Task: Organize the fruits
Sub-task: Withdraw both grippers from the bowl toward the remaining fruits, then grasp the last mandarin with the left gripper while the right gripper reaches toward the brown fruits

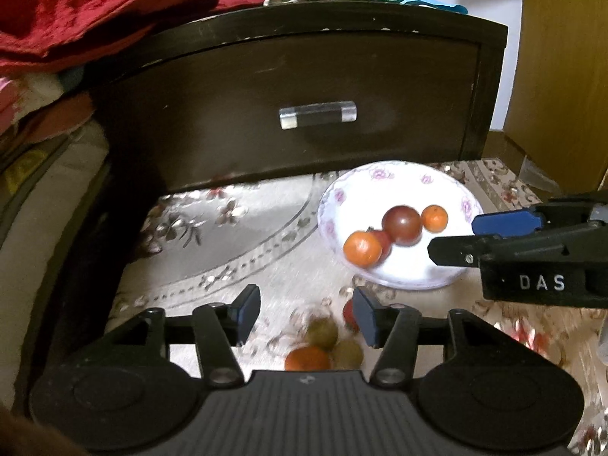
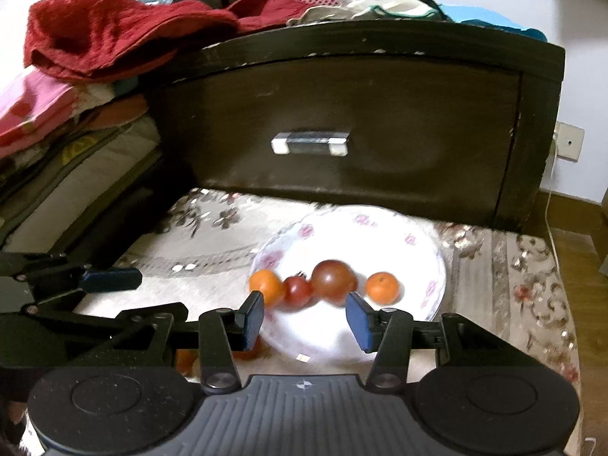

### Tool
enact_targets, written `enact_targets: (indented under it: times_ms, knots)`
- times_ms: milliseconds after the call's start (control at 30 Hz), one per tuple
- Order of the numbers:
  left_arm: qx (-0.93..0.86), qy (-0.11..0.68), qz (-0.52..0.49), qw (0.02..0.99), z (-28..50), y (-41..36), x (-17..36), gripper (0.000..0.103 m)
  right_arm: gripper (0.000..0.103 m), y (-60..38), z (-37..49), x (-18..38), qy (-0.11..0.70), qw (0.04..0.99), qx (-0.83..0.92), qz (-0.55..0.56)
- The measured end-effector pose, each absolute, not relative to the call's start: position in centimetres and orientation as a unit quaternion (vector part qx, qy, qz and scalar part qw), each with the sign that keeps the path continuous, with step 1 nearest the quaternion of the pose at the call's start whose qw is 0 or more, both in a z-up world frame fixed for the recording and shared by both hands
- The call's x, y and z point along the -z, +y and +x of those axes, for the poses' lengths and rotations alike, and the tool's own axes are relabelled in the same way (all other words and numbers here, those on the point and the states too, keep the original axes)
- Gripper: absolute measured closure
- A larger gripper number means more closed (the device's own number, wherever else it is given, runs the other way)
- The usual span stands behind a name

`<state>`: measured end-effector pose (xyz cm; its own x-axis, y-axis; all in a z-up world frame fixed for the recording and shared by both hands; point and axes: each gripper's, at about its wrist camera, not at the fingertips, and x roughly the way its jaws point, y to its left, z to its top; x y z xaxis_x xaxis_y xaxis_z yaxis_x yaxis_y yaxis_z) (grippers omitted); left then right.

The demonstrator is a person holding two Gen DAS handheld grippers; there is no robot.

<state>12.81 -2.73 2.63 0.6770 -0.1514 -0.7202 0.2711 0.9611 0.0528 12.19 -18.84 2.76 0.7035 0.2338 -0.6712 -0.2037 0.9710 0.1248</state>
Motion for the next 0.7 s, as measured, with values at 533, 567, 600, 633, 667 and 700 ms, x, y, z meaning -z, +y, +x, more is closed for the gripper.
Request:
enact_targets:
  times_ms: [533,567,600,633,667,700]
  knots:
    - [0.118,0.408,0.076,0.902,11.2,-1.0,-1.5,0.043,0.056,-16.1,10.2,-0.7,0.398,0.904,-0.154,0.006]
    - [0.117,0.411,0.076,0.901,11.2,-0.9,-1.3,0.043,0.056,-16.0,10.2,-0.5,0.4,0.903,-0.157,0.006]
    - [0.117,0.414,0.075,0.9,11.2,-0.7,-1.0,0.043,0.056,-15.9,10.2,-0.4,0.402,0.902,-0.159,0.006]
    - [0.116,0.418,0.075,0.898,11.2,-0.4,-0.7,0.043,0.056,-15.9,10.2,-0.2,0.404,0.9,-0.162,0.004]
    - [0.114,0.422,0.075,0.896,11.2,-0.3,-0.5,0.042,0.056,-15.7,10.3,-0.1,0.406,0.899,-0.165,0.003]
    - [0.113,0.426,0.075,0.895,11.2,-0.1,-0.1,0.042,0.056,-15.6,10.3,0.1,0.409,0.897,-0.168,0.001]
